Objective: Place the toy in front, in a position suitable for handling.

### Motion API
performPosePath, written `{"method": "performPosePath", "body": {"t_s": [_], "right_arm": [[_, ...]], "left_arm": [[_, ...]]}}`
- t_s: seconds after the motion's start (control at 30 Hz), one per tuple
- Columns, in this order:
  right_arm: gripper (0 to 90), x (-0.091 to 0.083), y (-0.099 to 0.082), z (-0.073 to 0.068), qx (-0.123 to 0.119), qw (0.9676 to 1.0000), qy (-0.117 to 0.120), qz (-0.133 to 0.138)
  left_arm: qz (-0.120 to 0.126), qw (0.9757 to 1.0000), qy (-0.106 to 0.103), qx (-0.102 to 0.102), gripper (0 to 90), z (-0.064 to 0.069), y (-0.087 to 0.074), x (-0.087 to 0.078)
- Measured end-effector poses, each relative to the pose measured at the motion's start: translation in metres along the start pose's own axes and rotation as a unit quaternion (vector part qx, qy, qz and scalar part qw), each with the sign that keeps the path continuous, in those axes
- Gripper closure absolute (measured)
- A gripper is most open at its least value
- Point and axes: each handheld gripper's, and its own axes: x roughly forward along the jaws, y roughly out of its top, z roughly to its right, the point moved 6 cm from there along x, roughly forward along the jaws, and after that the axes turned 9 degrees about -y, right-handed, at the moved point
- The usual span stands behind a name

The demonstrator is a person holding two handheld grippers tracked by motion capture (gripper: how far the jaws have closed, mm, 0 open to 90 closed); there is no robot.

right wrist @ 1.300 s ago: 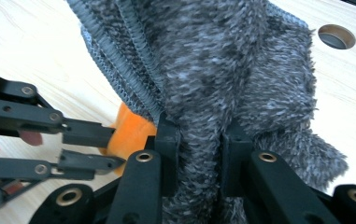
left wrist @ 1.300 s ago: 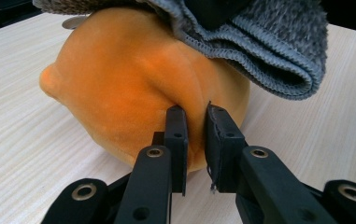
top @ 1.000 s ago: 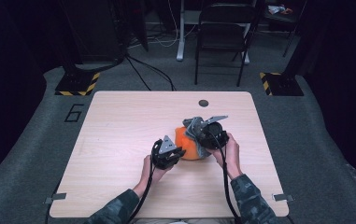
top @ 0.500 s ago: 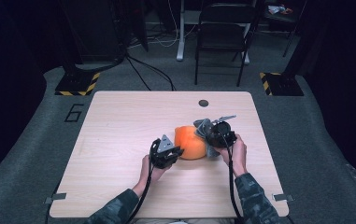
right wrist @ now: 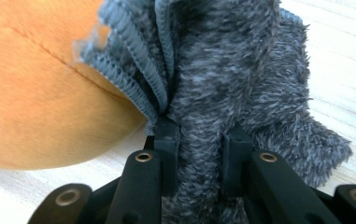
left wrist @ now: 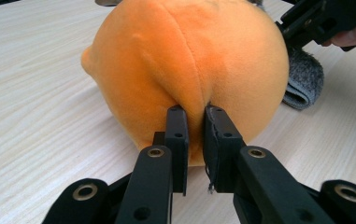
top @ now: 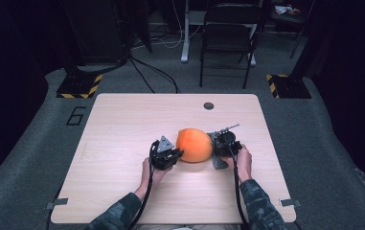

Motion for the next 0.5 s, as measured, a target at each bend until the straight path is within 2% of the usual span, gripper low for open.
{"method": "performPosePath", "body": {"t_s": [0.1,0.13,0.2,0.27,0.3,0.37,0.4,0.5], "right_arm": [[72.8,-0.008,0.004,0.003,0.001,1.0,-0.007,0.006],[72.9,-0.011,0.005,0.005,-0.003,0.9998,-0.015,0.014],[72.9,-0.021,0.01,0.006,0.003,0.9996,-0.014,0.025],[72.9,-0.041,0.018,0.004,0.004,0.9983,-0.016,0.056],[72.9,-0.041,0.018,0.004,0.004,0.9983,-0.016,0.056],[72.9,-0.056,0.025,-0.002,0.0,0.9964,-0.012,0.084],[72.9,-0.061,0.029,-0.005,-0.01,0.9949,-0.01,0.1],[72.9,-0.072,0.034,-0.021,-0.023,0.9926,0.009,0.119]], "left_arm": [[-0.001,1.0,0.001,-0.005,80.3,-0.002,-0.001,-0.001],[0.001,1.0,0.002,-0.007,80.3,-0.003,-0.001,-0.001],[0.003,0.9999,0.004,-0.012,80.2,-0.004,-0.001,-0.001],[0.002,0.9999,0.006,-0.01,80.2,-0.006,-0.001,-0.001],[0.002,0.9999,0.007,-0.008,80.2,-0.006,-0.001,-0.001],[0.003,0.9999,0.007,-0.011,80.2,-0.006,-0.001,-0.001],[0.003,0.9999,0.007,-0.013,80.2,-0.006,-0.002,-0.001],[0.001,0.9999,0.007,-0.014,80.1,-0.007,-0.002,-0.001]]}}
